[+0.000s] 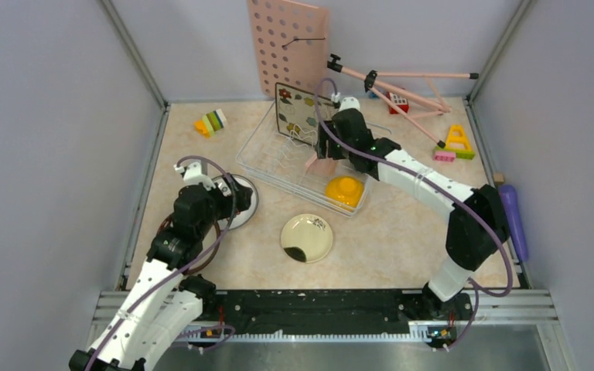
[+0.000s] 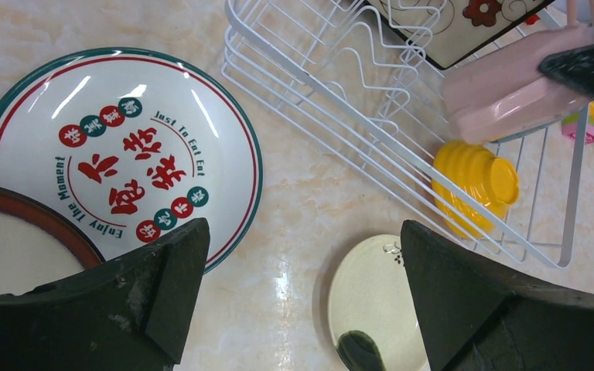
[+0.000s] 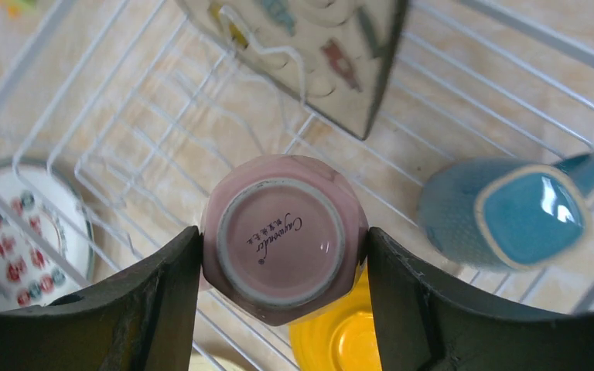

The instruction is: Load the mixed dishes into the dish rack

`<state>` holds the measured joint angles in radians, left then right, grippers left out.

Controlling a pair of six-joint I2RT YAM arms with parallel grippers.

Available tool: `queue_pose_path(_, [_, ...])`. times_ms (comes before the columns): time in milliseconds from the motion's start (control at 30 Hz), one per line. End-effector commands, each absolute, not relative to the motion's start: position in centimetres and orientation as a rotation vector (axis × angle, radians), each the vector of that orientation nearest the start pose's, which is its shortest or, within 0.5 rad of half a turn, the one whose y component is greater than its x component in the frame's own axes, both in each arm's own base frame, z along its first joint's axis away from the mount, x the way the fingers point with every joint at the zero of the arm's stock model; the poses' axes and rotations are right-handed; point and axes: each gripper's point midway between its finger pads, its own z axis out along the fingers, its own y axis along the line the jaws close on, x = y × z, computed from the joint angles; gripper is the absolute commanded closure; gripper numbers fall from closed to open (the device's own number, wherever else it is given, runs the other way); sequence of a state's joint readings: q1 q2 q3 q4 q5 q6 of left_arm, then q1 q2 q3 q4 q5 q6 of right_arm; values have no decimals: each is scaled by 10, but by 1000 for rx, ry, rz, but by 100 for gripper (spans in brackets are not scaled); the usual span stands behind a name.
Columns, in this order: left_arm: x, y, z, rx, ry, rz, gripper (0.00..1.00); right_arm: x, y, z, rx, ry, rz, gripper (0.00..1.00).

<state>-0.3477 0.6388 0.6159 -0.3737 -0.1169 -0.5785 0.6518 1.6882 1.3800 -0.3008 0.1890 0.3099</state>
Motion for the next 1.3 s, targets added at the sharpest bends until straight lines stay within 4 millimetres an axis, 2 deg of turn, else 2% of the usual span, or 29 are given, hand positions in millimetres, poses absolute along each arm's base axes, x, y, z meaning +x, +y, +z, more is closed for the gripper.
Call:
queue_pose_path(0, [259,-99,197,-336,1942,-537,2,423,255,269,272,1899,349,100])
queue_pose_path(167, [259,-102,198,-352,1935,-565,2,431,224,256,597,1871,107,100])
queue_pose_path(400, [259,-100,200,-361,1923,-558,2,445,236,232,586,1867,106,100])
queue_pose_path(600, [258,-98,199,-360,1921,-549,2,445,229,206,557,1849,20,100])
queue_pose_path(900, [259,-100,196,-350,1928,-552,2,449,248,165,278,1924,14,100])
queue_pose_path(1000, [259,-101,195,-343,1932,-555,2,446,258,157,141,1963,41,92])
queue_pose_path(1067, [259,-101,195,-339,1934,-557,2,444,263,156,58,1980,50,89])
queue_pose_path(1267, [258,-101,193,-324,1942,-552,2,434,275,163,-246,1950,95,93])
